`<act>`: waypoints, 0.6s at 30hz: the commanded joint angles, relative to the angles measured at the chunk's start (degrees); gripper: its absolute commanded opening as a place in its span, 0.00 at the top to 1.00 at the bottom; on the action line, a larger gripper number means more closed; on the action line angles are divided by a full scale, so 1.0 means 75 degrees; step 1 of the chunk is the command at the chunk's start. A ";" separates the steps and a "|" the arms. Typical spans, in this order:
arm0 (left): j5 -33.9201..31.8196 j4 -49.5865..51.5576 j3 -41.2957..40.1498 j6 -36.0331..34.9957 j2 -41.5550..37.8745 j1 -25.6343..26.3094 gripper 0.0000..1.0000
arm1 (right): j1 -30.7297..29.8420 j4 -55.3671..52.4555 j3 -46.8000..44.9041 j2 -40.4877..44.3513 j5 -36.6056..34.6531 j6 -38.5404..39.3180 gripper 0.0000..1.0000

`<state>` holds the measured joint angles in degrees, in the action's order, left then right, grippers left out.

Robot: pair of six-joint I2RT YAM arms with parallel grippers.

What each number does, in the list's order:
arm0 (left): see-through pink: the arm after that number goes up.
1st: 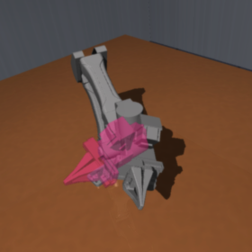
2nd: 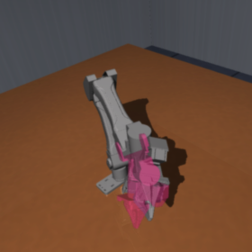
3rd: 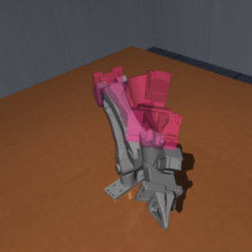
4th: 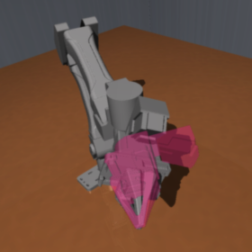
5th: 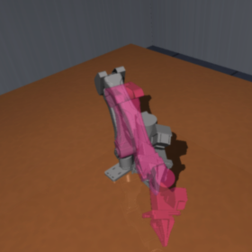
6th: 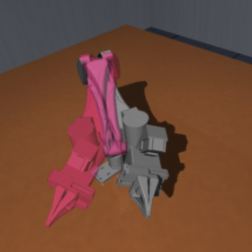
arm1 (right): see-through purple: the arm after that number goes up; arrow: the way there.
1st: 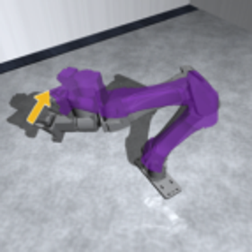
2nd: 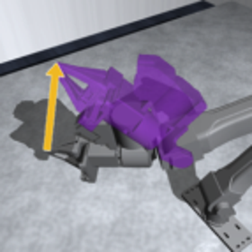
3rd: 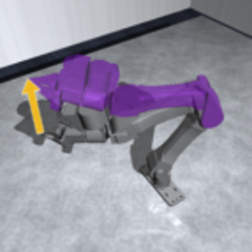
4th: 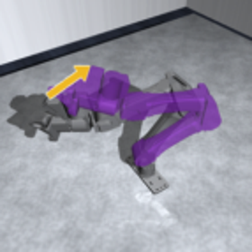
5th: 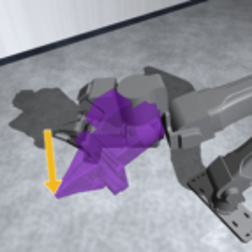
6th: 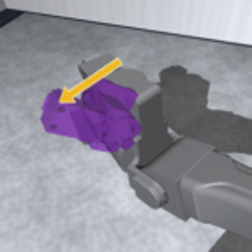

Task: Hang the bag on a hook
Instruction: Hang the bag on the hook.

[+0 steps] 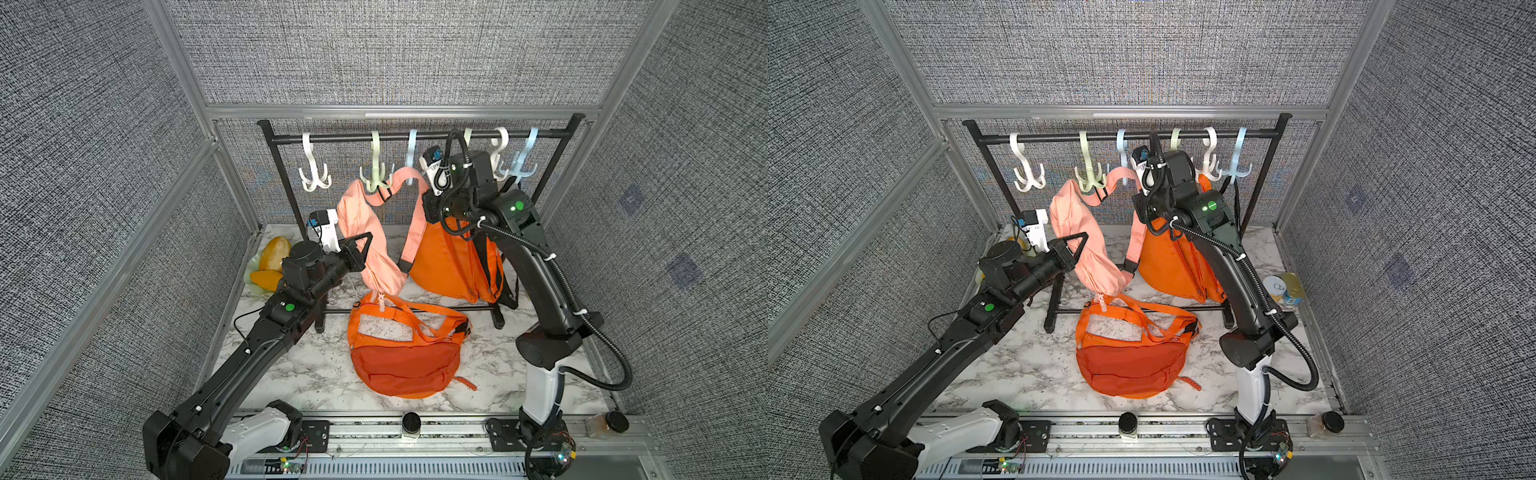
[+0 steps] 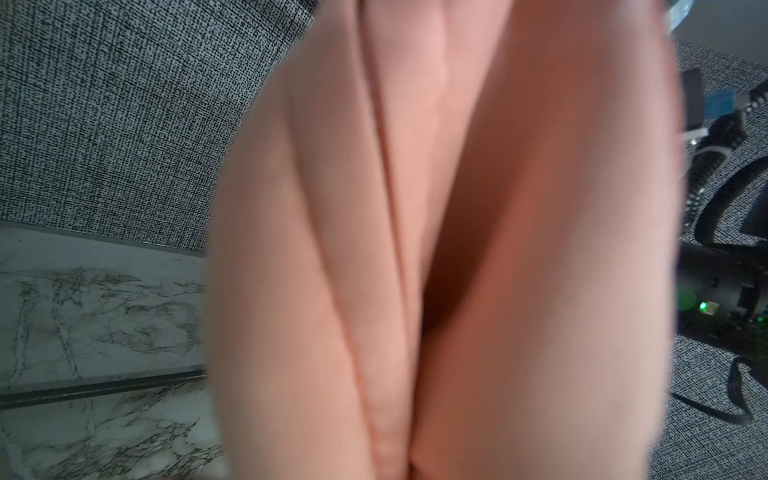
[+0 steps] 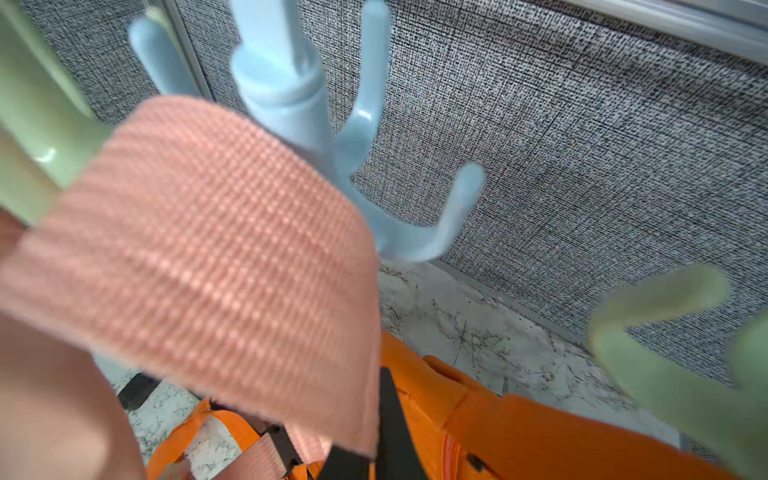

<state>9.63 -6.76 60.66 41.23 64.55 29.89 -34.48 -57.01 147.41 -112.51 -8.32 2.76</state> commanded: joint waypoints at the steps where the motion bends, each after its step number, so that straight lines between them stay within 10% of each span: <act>1: 0.0151 -0.0269 0.0221 -0.0177 0.0125 -0.0028 1.00 | 0.0044 0.0053 0.0130 -0.0062 0.0154 -0.0169 1.00; 18: 0.0988 -0.0666 0.0180 0.0325 0.0779 -0.0498 1.00 | -0.0181 0.0500 -0.0400 -0.0305 -0.1077 -0.0544 1.00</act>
<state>15.05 -8.69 62.39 42.78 70.04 26.39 -35.68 -54.48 145.27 -115.37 -13.74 -0.23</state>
